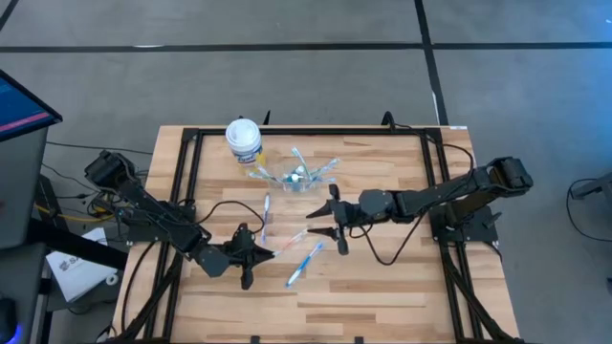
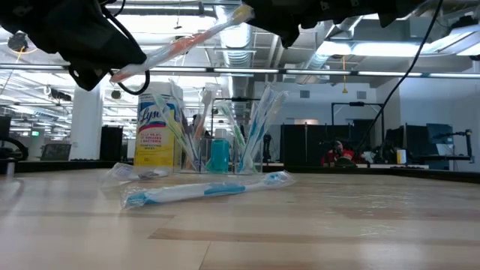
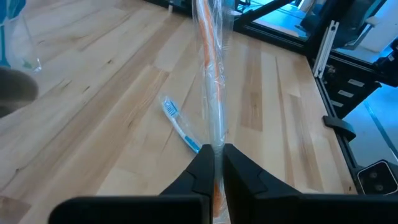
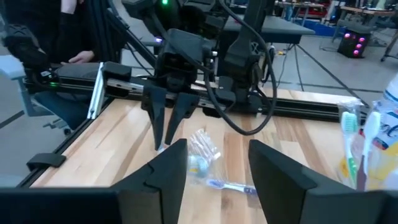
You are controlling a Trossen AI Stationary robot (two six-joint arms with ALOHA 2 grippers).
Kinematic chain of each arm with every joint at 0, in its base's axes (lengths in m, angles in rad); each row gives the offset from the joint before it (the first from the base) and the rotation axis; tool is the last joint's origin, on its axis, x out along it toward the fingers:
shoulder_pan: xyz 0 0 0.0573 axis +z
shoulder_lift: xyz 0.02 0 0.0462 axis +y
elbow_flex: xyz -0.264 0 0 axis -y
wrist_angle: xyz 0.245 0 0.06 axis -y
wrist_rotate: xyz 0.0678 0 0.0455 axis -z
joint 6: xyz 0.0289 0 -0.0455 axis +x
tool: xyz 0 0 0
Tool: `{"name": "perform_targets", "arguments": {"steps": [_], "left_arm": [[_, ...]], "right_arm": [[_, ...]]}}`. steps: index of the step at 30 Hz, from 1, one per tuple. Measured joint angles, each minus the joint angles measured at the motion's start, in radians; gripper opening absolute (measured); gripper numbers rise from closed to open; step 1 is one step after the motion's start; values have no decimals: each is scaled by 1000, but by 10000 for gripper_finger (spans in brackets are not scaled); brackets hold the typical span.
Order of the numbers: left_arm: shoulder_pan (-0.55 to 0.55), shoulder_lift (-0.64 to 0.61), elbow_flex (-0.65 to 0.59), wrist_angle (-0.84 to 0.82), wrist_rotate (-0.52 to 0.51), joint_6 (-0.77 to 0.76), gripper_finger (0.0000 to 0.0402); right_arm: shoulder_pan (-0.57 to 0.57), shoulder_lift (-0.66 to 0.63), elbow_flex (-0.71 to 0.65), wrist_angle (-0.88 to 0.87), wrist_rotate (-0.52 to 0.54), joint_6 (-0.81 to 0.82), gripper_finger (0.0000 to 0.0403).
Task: Pick & Place toothbrushing station
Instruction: Put the orange toothbrush into the transparent organizer
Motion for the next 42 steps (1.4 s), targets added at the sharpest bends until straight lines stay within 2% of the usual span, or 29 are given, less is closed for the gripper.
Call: {"name": "perform_targets", "arguments": {"steps": [9, 17, 27, 34, 42], "left_arm": [[0, 0, 0, 4, 0, 11, 6], [0, 0, 0, 7, 0, 11, 6], [0, 0, 0, 7, -5, 11, 11], [0, 0, 0, 5, -55, 14, 72], [-2, -38, 1, -5, -57, 14, 132]], "right_arm": [[0, 0, 0, 0, -32, -3, 103], [1, 0, 0, -1, -33, -27, 8], [1, 0, 0, 18, -33, -27, 1], [0, 0, 0, 19, -32, -27, 0], [-28, -11, 0, 0, -32, -29, 0]]}}
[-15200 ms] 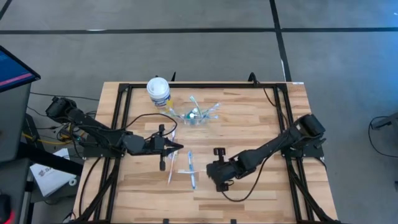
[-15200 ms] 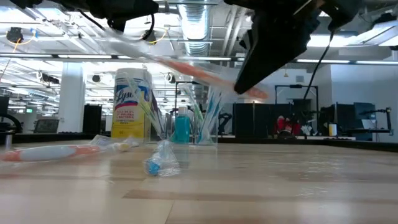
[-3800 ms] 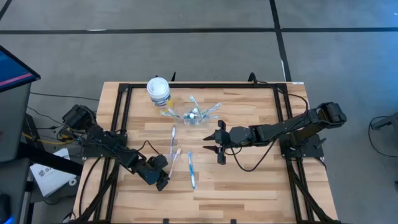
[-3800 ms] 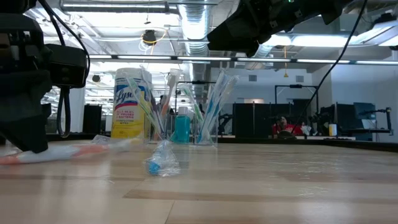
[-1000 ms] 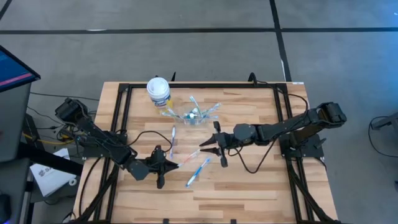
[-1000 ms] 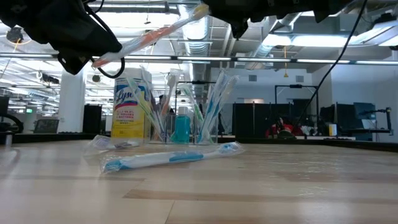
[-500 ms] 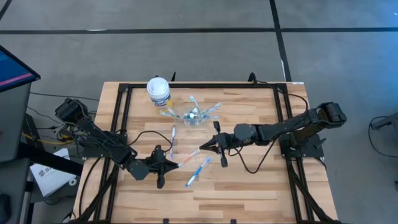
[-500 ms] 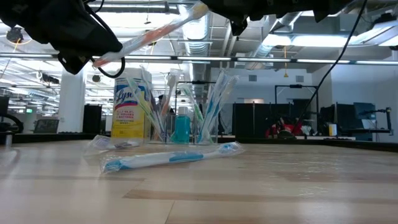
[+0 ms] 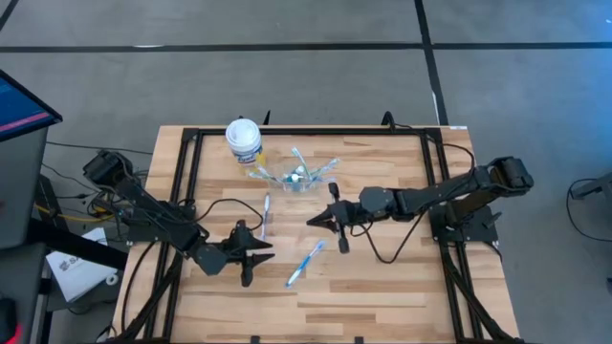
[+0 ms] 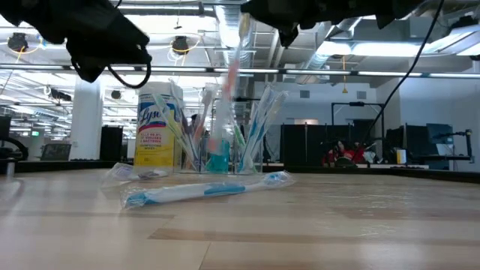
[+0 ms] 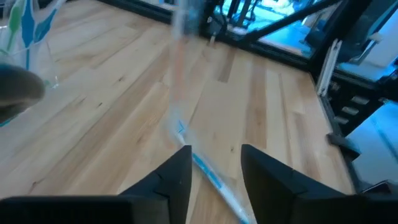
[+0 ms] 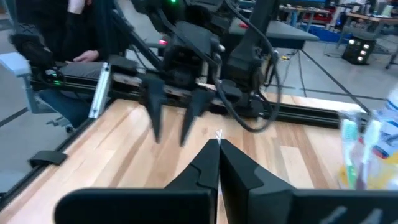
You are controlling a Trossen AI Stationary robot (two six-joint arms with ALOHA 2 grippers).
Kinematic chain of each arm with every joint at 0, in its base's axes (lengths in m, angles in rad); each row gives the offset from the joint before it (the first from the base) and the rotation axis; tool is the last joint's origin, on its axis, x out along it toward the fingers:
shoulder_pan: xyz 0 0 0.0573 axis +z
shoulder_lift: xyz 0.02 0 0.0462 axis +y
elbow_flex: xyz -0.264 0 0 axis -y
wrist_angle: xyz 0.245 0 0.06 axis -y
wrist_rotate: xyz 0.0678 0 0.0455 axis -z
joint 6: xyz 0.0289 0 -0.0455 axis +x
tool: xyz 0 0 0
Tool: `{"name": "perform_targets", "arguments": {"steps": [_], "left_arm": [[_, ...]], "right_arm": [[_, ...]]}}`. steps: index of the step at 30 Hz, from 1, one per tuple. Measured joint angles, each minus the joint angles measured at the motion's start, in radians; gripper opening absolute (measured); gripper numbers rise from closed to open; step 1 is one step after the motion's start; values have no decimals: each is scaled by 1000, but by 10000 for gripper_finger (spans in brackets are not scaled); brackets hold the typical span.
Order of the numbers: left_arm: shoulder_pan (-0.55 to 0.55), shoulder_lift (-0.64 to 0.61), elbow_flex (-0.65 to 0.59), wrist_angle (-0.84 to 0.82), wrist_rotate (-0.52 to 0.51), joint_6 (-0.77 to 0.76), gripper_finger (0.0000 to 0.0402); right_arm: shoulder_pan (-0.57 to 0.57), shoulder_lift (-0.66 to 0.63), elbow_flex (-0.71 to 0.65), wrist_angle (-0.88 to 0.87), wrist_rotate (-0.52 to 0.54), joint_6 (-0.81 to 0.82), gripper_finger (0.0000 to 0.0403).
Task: Pick & Place toothbrushing station
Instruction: Put the orange toothbrush into the transparent organizer
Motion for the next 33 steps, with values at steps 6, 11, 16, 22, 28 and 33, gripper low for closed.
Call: {"name": "perform_targets", "arguments": {"steps": [6, 11, 16, 22, 28, 33], "left_arm": [[0, -23, 0, 1, -1, 24, 139], [0, -22, 0, -3, 0, 25, 130], [0, -22, 0, -3, -1, 31, 123], [2, -22, 0, -5, -1, 34, 118], [2, -22, 0, -5, -1, 34, 117], [2, -22, 0, -7, -1, 34, 116]], "right_arm": [[-57, -8, 37, -80, 1, 0, 0], [-110, -9, 102, -193, 2, -16, 0], [-147, -8, 176, -289, 4, -42, 0], [-186, -8, 265, -408, 4, -69, 0], [-247, -8, 321, -495, 12, -71, 0], [-306, -8, 324, -512, 16, -71, 0]]}}
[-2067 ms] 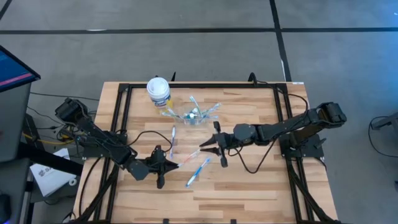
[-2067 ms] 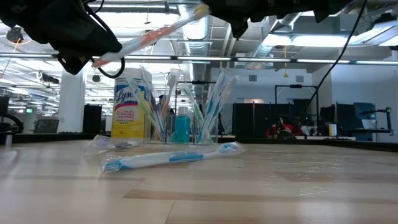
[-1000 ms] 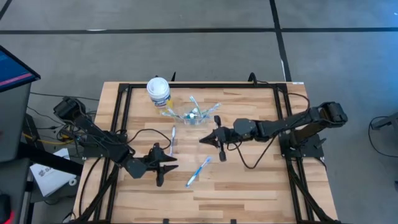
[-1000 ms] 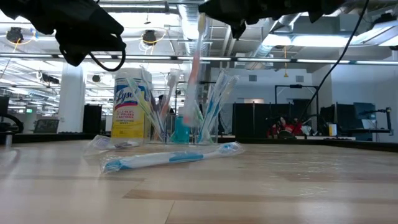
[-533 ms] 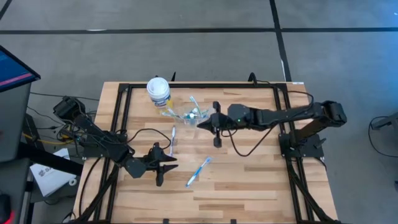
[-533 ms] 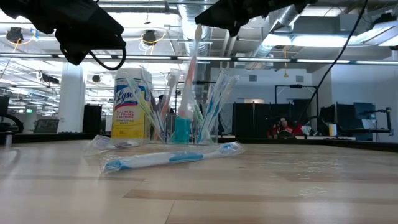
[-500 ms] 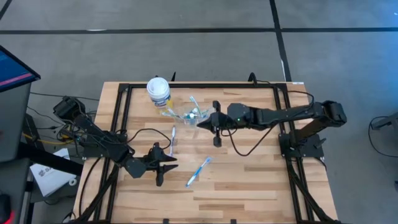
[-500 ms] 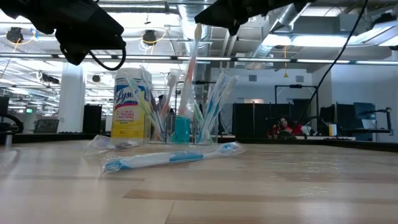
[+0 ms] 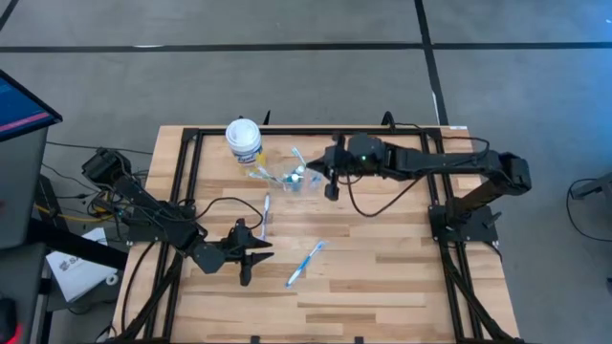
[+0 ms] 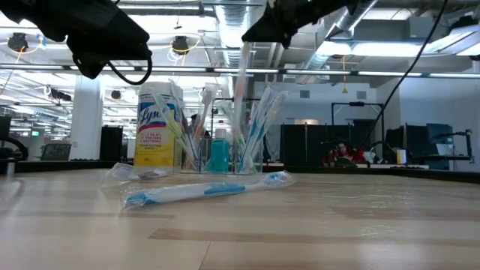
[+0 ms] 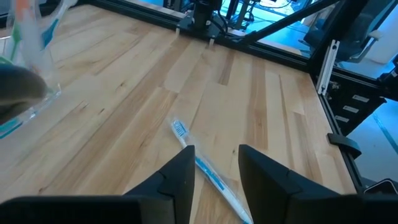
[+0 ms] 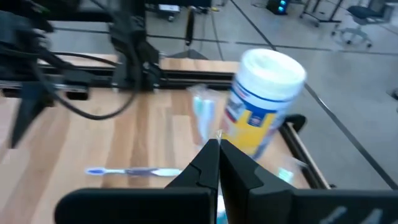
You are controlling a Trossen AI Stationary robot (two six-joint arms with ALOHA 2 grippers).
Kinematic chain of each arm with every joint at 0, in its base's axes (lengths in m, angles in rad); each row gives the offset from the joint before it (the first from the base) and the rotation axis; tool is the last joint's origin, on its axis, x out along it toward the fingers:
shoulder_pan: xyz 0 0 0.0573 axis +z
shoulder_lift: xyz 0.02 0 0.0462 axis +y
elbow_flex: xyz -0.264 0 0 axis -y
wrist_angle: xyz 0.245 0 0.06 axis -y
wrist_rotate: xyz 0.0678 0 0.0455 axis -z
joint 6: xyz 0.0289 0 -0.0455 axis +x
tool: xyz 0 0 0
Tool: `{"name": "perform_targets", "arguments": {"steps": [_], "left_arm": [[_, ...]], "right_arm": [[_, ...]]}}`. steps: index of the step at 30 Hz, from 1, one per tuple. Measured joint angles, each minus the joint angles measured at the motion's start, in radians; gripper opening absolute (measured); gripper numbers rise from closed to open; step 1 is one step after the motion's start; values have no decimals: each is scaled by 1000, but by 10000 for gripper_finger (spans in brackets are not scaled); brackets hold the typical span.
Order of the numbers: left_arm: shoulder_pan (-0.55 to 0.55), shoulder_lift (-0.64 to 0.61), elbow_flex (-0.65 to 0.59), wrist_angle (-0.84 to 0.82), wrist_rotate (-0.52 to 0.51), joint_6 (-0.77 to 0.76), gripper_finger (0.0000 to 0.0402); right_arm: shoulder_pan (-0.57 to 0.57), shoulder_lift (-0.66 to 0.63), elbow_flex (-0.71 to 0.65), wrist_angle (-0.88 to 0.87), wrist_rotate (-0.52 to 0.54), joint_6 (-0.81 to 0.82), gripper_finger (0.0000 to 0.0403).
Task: Pick & Place toothbrushing station
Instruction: Put the orange toothbrush into the transparent organizer
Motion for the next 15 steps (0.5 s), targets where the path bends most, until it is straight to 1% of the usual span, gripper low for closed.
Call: {"name": "perform_targets", "arguments": {"steps": [10, 15], "left_arm": [[0, 0, 0, -5, -7, 0, 115], [0, 0, 0, -7, -8, 0, 115]], "right_arm": [[-118, 0, 0, -3, -6, 3, 0], [-159, 0, 0, -1, -13, 14, 0]]}}
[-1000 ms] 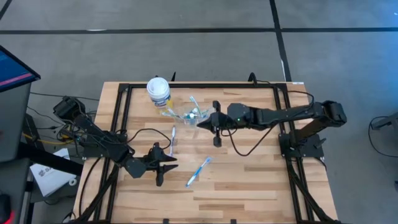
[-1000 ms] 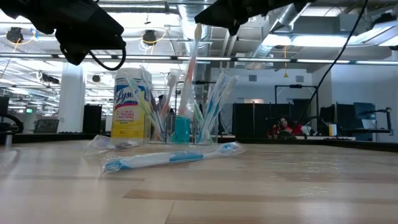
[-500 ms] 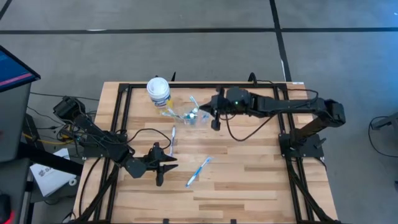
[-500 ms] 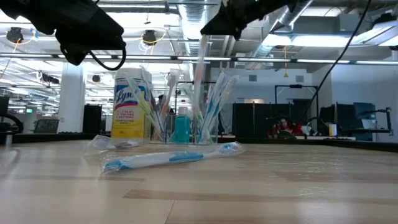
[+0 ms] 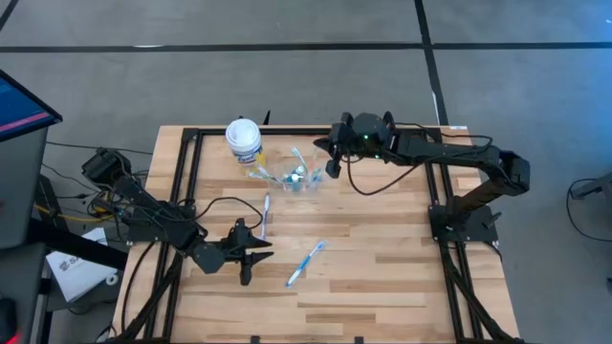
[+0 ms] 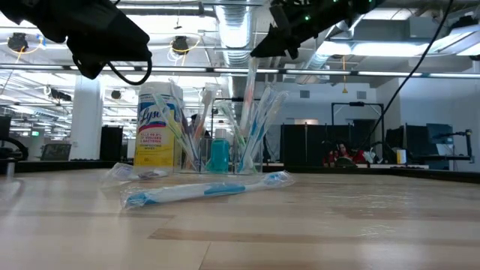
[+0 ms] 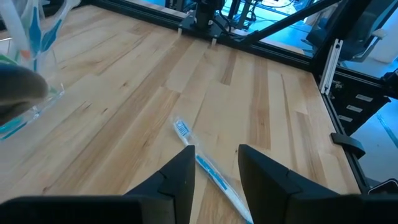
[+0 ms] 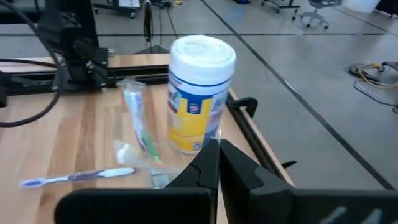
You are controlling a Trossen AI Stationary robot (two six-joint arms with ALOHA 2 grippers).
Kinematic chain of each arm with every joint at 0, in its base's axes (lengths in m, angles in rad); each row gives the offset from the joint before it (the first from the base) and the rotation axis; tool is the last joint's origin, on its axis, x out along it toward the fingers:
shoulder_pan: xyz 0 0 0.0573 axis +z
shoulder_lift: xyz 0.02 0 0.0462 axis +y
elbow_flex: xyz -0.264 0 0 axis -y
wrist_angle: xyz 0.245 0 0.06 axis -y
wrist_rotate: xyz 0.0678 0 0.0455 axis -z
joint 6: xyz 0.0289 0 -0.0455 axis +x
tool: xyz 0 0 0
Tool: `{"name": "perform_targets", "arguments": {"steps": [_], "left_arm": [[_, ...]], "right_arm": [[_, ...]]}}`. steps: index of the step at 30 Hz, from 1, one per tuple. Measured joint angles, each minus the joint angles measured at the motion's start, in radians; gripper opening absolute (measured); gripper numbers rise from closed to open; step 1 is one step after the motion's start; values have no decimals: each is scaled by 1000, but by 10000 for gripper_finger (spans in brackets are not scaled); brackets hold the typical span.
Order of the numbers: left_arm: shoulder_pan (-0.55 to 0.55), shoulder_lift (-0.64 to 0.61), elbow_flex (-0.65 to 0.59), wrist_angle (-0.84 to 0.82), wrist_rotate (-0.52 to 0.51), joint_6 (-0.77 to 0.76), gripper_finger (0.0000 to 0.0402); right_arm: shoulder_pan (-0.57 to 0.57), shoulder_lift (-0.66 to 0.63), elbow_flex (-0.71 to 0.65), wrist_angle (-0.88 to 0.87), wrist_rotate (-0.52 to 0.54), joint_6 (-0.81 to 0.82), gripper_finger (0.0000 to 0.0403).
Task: Pick & Place toothbrushing station
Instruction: Put the orange toothbrush into the transparent organizer
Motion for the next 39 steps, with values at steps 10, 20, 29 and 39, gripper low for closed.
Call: {"name": "perform_targets", "arguments": {"steps": [10, 20, 29, 39], "left_arm": [[0, 0, 0, -4, 0, 0, 115], [0, 0, 0, -7, 0, 0, 115], [0, 0, 0, -7, 0, 0, 115], [0, 0, 0, -7, 0, 0, 116]], "right_arm": [[-17, -4, 35, -6, -2, 5, 0], [-36, 1, 36, -50, -28, 7, 0], [-38, 20, 36, -54, -28, 7, 0], [-61, 83, 33, -34, -35, 7, 0]]}}
